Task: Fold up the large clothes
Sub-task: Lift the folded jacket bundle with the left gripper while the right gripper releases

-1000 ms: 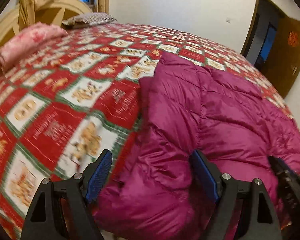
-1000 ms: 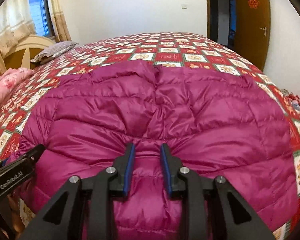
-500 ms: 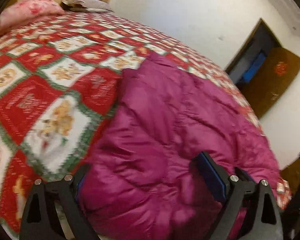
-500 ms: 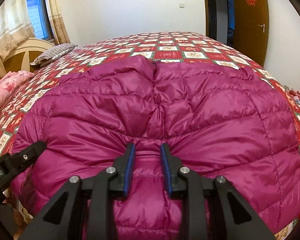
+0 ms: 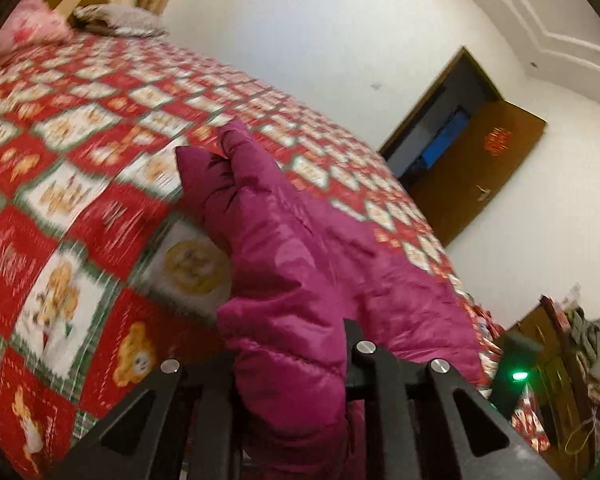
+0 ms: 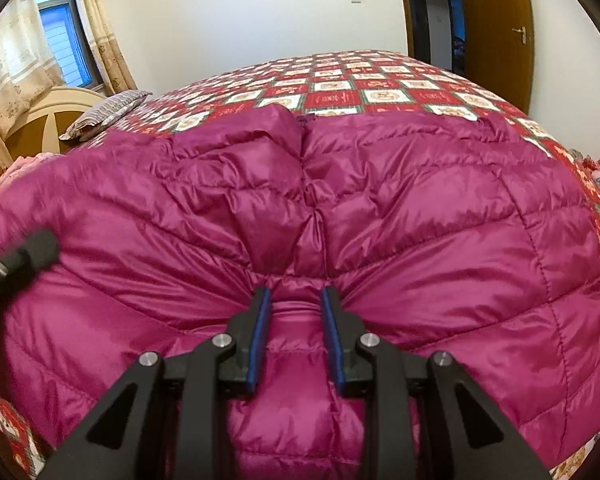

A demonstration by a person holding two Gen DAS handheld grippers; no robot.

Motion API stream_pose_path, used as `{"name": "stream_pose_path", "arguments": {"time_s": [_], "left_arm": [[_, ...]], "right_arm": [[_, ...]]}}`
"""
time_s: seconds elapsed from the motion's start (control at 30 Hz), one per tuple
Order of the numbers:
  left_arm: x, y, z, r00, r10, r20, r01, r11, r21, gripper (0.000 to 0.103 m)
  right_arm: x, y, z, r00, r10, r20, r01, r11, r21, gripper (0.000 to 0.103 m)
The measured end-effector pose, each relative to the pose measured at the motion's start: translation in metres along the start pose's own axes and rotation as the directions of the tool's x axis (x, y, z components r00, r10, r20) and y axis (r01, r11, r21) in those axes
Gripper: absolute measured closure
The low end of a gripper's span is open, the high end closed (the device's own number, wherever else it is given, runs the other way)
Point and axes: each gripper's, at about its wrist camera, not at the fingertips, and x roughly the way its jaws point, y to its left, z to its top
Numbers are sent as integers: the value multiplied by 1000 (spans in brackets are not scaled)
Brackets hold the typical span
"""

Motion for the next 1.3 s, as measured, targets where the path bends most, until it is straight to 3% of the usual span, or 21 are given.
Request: {"name": "stream_pose_path", "arguments": {"time_s": [0.2,0.33,0.43,0.67,0.83,1.1,1.3], "left_arm": [[-9,-37,7,998,-59,12,57,990,132,88],[-21,-54,10,996,-83,29,75,971,228,88],[-26,-61,12,996,-76,37,62,957,284,88],[-22,-71,10,997,-44,59,19,929,368,88],[-21,-90,6,997,-44,70,10,902,432,88],[-5,-121,-9,998,-57,38,28,843,537,87],[23,-151,-43,998,-51,-40,65,742,667,87]], "right_arm": [[-1,-1,3,1000,19,-24,-18,999,35,74],[-2,-2,3,992,117,-50,-111,988,110,73],[0,5,2,983,170,-67,-161,979,122,74],[-1,-1,9,977,192,-91,-182,977,109,74],[-19,-13,14,990,132,-58,-128,989,79,74],[-63,-65,25,997,-69,38,66,995,77,74],[-87,-116,24,979,-197,55,188,972,141,73]]}}
